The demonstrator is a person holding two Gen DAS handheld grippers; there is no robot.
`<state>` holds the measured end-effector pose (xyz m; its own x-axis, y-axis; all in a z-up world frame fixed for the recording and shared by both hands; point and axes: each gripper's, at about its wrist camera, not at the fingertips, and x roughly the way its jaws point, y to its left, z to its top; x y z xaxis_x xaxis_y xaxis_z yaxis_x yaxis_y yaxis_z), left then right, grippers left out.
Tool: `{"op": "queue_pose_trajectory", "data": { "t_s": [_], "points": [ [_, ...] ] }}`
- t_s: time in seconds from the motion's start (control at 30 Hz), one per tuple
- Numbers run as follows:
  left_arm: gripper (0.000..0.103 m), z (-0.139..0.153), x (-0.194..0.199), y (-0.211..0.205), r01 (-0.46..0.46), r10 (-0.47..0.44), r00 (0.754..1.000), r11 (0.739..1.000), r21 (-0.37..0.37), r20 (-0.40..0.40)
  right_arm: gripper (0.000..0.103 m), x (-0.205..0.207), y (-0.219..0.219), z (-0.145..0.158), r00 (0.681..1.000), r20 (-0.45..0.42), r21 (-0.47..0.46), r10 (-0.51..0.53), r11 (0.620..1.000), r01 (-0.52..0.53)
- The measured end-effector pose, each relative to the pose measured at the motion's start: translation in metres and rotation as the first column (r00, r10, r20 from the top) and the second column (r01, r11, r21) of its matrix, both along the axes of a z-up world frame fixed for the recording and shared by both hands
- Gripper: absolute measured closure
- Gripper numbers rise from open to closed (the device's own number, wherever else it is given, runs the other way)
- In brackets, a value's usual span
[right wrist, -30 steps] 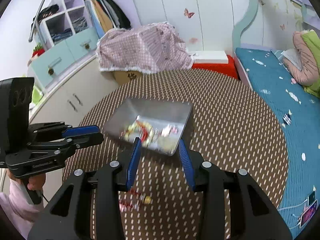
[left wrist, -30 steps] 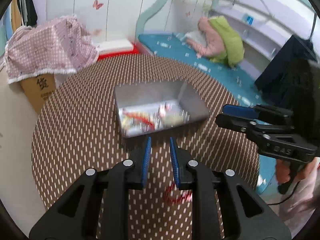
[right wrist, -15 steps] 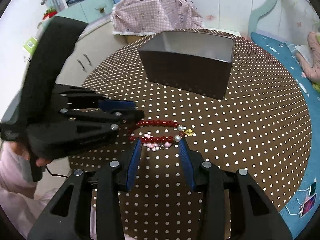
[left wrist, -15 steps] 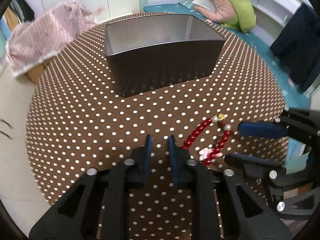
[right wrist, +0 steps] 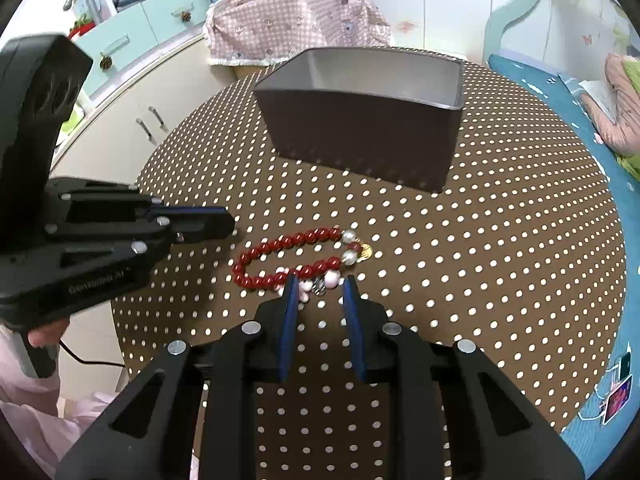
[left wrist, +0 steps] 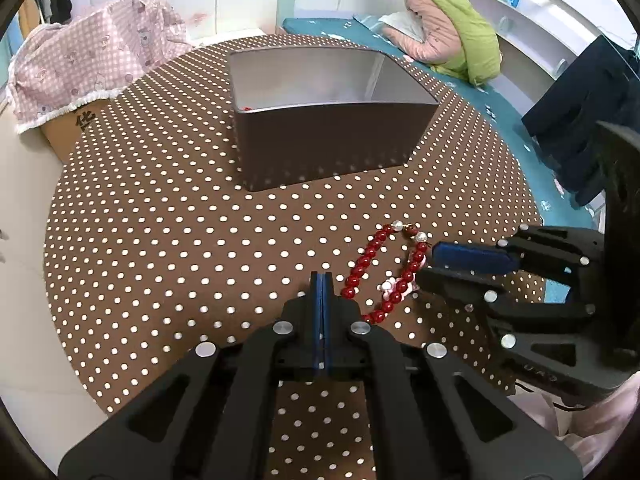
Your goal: Organize jewelry
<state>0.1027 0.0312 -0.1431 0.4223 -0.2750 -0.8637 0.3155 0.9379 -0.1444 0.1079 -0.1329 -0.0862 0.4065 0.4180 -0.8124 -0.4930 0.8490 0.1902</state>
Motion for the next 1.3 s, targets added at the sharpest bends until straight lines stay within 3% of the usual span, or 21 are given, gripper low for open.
{"op": "queue_pose_trajectory", "data": {
  "t_s": [0.07, 0.1, 0.13, 0.2, 0.4, 0.53, 0.97, 1.3],
  "points": [
    [0.102, -0.001, 0.001, -0.003, 0.009, -0.009, 1.0, 1.0, -0.001, -0.012, 0.081, 0.002, -0.003, 0.004, 1.0, 0.001, -0.002, -0.014, 1.0, 0.014],
    [0.097, -0.001, 0.002, -0.008, 0.013, -0.013, 1.0, 1.0, -0.006, -0.014, 0.081, 0.001, -0.003, 0.003, 1.0, -0.001, 0.0, -0.018, 1.0, 0.018],
    [0.087, 0.0, 0.003, -0.008, 0.019, -0.019, 1.0, 1.0, -0.014, -0.017, 0.081, 0.002, -0.003, 0.002, 1.0, -0.003, -0.001, -0.023, 1.0, 0.023],
    [0.082, 0.0, 0.002, -0.012, 0.024, -0.024, 1.0, 1.0, -0.007, -0.014, 0.081, 0.003, 0.0, 0.0, 1.0, -0.006, -0.011, -0.023, 1.0, 0.022],
    [0.083, -0.007, 0.008, -0.019, 0.032, -0.03, 0.999, 0.998, 0.062, -0.032, 0.083, 0.004, 0.014, -0.007, 1.0, -0.006, -0.03, 0.001, 1.0, -0.001],
    [0.095, -0.006, 0.01, -0.025, 0.024, -0.022, 0.999, 0.994, 0.103, -0.024, 0.091, 0.001, 0.02, -0.009, 0.999, 0.007, -0.046, 0.034, 0.998, -0.033],
    [0.096, 0.002, 0.015, -0.017, -0.015, 0.016, 1.0, 0.999, 0.039, -0.024, 0.092, 0.002, -0.006, 0.003, 1.0, 0.018, 0.023, -0.018, 1.0, 0.018],
    [0.096, 0.049, 0.028, -0.017, -0.019, 0.02, 0.996, 1.0, -0.016, 0.086, 0.092, 0.021, -0.026, 0.048, 0.989, 0.136, 0.063, -0.058, 0.997, 0.05]
  ]
}}
